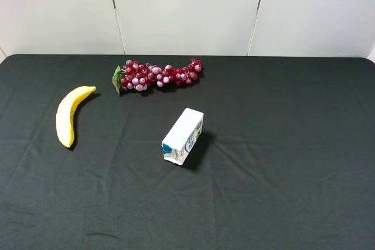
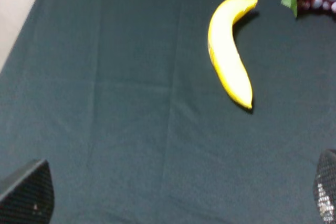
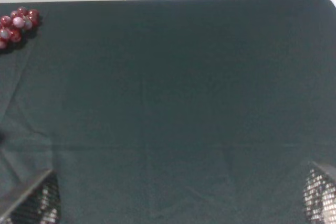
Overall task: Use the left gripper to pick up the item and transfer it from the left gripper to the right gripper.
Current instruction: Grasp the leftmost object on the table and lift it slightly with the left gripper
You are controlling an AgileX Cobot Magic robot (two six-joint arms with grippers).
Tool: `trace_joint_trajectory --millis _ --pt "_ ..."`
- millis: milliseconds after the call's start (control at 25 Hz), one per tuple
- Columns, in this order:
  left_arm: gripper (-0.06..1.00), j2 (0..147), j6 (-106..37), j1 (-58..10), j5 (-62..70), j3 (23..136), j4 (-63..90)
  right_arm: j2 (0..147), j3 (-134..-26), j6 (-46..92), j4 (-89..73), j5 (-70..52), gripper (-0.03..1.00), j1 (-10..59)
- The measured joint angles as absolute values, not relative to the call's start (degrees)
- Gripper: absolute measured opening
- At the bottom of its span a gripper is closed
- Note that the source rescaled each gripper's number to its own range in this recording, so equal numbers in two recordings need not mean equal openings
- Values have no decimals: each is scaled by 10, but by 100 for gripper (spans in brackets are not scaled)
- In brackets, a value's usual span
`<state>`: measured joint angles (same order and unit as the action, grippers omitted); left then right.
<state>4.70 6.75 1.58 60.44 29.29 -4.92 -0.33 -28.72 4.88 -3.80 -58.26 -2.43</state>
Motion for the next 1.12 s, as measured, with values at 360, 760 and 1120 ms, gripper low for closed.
trace_joint_trajectory --millis 360,760,1120 --pt "100 310 75 16 545 338 -47 -3 -287 49 -38 -583 100 -24" --pt "100 646 80 16 414 417 -4 -3 -287 49 -38 -583 100 -24" --pt "100 865 72 0 308 429 40 -3 -287 49 -38 -583 100 -24"
